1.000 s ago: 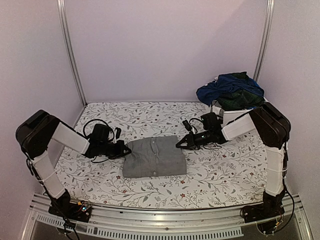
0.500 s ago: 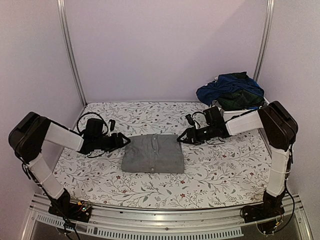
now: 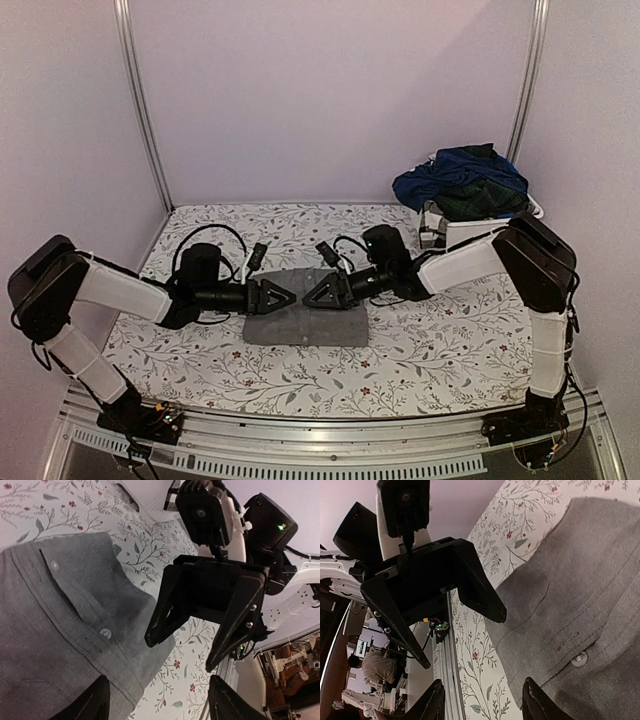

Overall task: Fold and stack the mixed laundry pile
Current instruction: Smooth out the square-folded shirt at the center of the board, then pick up the square-folded shirt from the center of the board, then pass from the left arm to the right

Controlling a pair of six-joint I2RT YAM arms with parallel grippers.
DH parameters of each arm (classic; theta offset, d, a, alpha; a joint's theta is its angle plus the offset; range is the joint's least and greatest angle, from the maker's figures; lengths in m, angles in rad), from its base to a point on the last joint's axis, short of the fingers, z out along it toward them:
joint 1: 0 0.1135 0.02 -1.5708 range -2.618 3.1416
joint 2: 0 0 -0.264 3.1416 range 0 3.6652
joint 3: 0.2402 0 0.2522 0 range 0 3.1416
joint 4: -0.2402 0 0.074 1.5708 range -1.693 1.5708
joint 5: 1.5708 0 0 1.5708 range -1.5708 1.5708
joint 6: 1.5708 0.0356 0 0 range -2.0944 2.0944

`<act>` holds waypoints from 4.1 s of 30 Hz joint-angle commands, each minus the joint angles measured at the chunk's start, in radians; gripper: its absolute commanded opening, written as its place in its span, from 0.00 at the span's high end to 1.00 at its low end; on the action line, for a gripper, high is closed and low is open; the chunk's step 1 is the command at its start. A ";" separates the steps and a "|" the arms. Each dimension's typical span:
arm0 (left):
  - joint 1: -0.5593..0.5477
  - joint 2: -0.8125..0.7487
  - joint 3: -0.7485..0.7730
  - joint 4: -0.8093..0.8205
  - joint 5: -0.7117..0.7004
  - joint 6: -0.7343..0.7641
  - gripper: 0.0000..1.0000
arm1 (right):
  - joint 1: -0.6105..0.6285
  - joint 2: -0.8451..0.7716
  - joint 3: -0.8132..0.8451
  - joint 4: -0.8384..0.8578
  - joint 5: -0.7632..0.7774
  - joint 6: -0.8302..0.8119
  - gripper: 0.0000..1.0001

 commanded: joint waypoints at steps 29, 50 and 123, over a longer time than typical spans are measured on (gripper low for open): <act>-0.323 0.073 0.244 -0.331 -0.575 0.763 0.47 | -0.291 -0.303 -0.483 0.071 0.040 0.075 0.46; -0.500 0.546 0.550 -0.525 -0.526 1.037 0.58 | -0.303 -0.280 -0.558 0.089 0.062 0.132 0.34; -0.567 0.275 0.455 -0.418 -0.439 1.014 1.00 | -0.105 0.242 -0.289 0.616 -0.005 0.780 0.50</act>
